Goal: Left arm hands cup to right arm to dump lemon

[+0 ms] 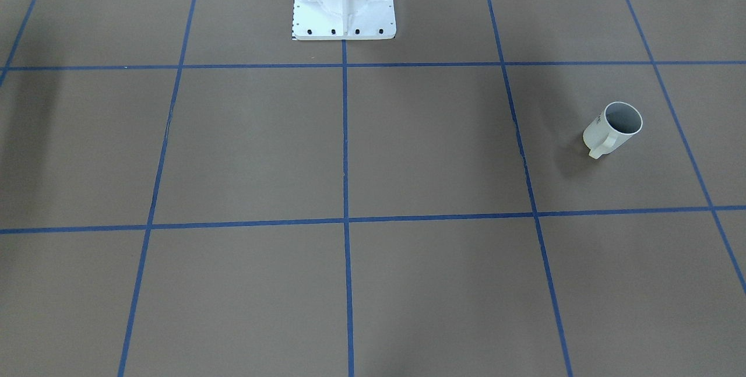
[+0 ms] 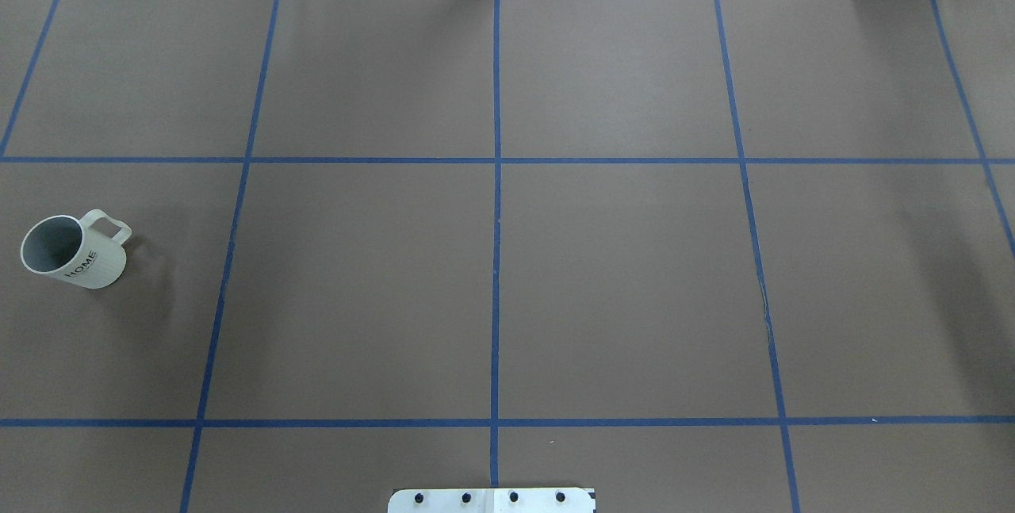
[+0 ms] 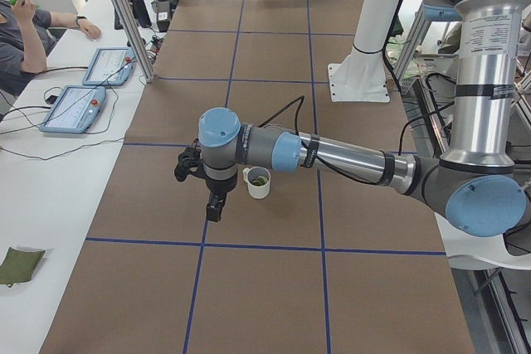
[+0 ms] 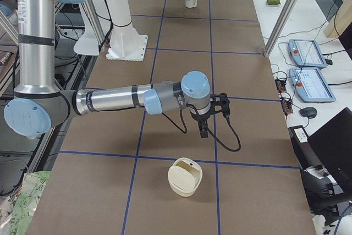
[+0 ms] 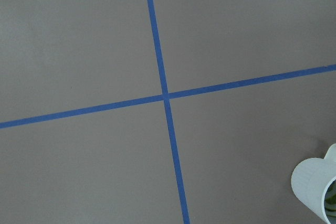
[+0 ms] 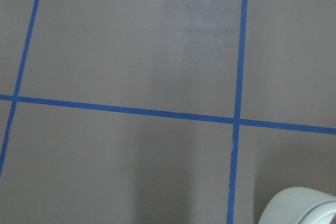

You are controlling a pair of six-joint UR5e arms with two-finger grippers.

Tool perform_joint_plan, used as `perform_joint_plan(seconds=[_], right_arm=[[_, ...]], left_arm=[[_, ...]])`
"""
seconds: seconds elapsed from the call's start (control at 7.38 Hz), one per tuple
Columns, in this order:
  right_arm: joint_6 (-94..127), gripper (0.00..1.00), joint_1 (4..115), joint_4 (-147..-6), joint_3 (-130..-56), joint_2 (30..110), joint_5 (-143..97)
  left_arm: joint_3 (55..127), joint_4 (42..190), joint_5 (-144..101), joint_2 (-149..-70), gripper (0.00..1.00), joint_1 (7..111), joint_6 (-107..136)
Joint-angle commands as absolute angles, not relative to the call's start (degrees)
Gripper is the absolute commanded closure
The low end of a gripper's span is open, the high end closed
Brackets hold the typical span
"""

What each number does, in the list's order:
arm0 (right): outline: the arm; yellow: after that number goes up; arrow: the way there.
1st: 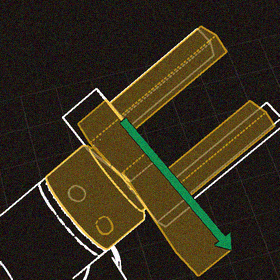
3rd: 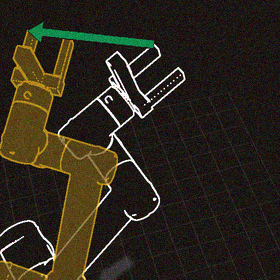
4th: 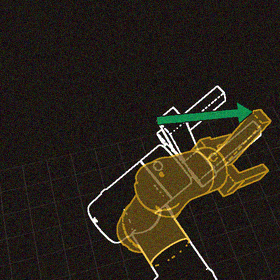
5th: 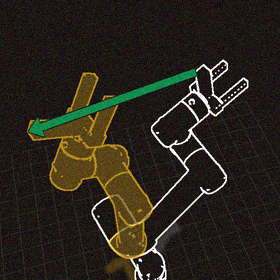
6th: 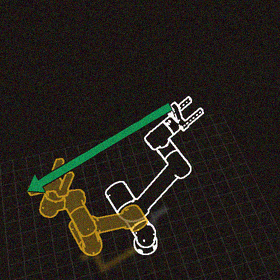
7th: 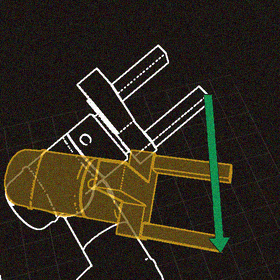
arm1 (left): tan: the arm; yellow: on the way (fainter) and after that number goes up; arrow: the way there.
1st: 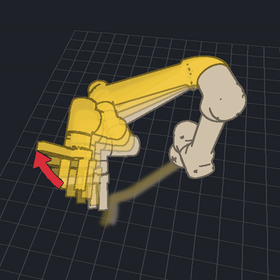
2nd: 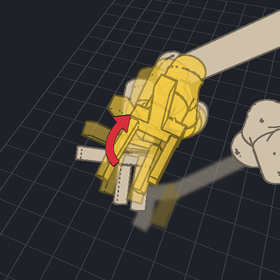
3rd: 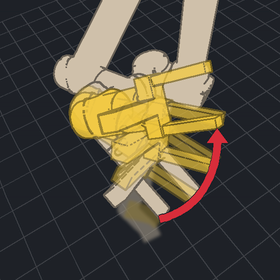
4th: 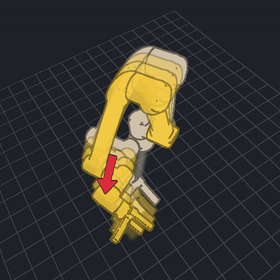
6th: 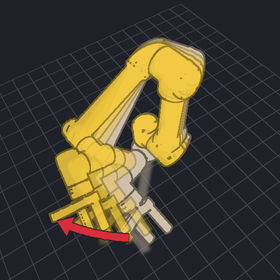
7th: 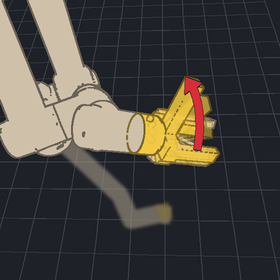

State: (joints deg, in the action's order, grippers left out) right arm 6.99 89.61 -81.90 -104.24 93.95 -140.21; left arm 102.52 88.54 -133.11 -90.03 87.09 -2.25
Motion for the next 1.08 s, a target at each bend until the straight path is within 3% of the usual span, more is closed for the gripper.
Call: perform_joint_plan(seconds=[0.0, 0.27, 0.95], right_arm=[[6.60, 0.00, 87.19, -78.95, -104.77, 93.86, -140.27], [11.56, 0.00, 85.61, -73.39, -104.59, 93.87, -140.36], [13.10, 0.00, 82.53, -73.30, -104.94, 91.94, -140.71]], left_arm=[[102.83, 93.13, -133.15, -90.27, 0.00, 79.05, 15.26], [102.48, 103.94, -132.54, -88.07, 0.00, 72.79, 30.63], [102.13, 103.97, -129.64, -87.89, 0.02, 64.61, 22.68]])
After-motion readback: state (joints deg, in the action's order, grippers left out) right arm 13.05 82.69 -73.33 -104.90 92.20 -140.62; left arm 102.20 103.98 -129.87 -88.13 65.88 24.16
